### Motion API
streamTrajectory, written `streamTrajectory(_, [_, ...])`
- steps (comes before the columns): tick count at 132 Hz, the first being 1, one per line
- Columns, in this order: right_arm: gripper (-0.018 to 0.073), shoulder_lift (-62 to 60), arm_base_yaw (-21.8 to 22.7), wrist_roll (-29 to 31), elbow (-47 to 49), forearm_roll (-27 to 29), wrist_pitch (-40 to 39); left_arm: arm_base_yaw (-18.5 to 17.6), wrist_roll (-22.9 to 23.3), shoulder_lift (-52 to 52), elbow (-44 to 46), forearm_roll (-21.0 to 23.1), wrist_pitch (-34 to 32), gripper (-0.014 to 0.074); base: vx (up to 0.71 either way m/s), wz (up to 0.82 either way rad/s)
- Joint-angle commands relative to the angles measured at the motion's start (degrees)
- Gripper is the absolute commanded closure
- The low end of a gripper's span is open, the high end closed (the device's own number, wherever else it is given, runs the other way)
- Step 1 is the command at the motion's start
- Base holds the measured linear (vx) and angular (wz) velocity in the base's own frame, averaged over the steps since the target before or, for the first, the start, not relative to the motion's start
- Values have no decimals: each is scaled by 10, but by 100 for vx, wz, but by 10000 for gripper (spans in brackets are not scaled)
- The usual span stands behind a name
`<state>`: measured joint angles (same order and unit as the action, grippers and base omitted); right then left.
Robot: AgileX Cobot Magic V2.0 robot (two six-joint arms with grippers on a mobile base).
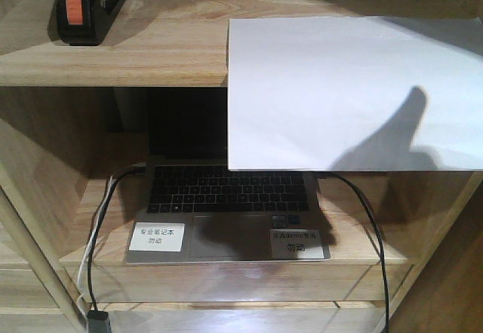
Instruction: Grab stapler and paper to desk for stapling
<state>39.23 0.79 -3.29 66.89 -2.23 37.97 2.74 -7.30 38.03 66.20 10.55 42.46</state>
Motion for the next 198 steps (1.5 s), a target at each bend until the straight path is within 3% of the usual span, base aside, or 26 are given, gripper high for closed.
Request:
streamTrajectory(1, [-165,5,1,4,13,-2,-43,2,3,5,14,9,-36,-126,0,0])
streamTrajectory(35, [-118,5,1,4,13,-3,-44,2,3,5,14,11,-31,-120,0,0])
streamTrajectory(49, [-73,5,1,4,13,-2,-43,-15,3,5,14,11,-30,-118,0,0])
streamTrajectory(110, [141,5,1,4,13,-2,-41,-247,1,39,14,10,-44,-101,0,0])
streamTrajectory(128, [189,5,1,4,13,-2,-41,-283,-3,69,14,10,-54,-99,0,0])
streamTrajectory(159, [256,5,1,4,13,-2,-41,-301,4,136,33,6,-88,-95,0,0])
streamTrajectory(173, [284,5,1,4,13,-2,-41,-313,44,174,73,-28,-88,-87,0,0])
streamTrajectory(198, [326,5,1,4,13,-2,-41,-341,181,253,188,-181,-72,-85,0,0])
